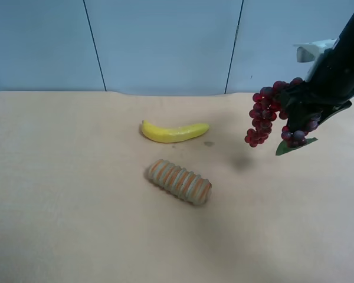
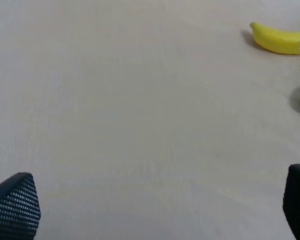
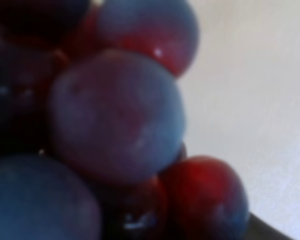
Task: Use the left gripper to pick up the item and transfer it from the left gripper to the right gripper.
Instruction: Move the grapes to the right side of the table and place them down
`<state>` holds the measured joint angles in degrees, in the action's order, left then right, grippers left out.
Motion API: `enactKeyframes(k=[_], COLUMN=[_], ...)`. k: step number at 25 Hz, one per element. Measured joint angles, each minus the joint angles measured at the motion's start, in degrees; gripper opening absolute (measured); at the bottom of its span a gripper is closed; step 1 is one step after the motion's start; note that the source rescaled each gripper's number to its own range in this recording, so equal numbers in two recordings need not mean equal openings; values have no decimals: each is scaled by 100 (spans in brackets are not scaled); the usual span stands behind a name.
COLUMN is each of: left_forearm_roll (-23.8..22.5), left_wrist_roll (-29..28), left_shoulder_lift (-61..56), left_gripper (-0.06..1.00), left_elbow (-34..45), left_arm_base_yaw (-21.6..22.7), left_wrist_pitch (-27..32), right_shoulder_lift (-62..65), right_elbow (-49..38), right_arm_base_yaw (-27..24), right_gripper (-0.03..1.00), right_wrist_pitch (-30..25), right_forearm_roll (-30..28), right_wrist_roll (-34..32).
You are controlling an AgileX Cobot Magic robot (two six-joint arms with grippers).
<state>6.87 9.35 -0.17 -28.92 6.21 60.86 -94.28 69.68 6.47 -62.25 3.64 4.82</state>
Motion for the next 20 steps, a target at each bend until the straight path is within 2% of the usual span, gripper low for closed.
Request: enactKeyframes(k=[10, 20], left_forearm_roll=[4, 4], left_wrist_roll=[0, -6], left_shoulder_lift=[0, 0], left_gripper=[100, 100], left_elbow=[0, 0], left_arm_base_yaw=[0, 0], left_wrist_pitch=[0, 0], right_shoulder_lift=[-898, -1500], right_elbow=[4, 23], right_arm_base_yaw=[-25, -25], right_gripper=[0, 0], right_wrist_pitch=[183, 737], right_forearm_roll=[-364, -473], right_wrist_roll=[-11, -51])
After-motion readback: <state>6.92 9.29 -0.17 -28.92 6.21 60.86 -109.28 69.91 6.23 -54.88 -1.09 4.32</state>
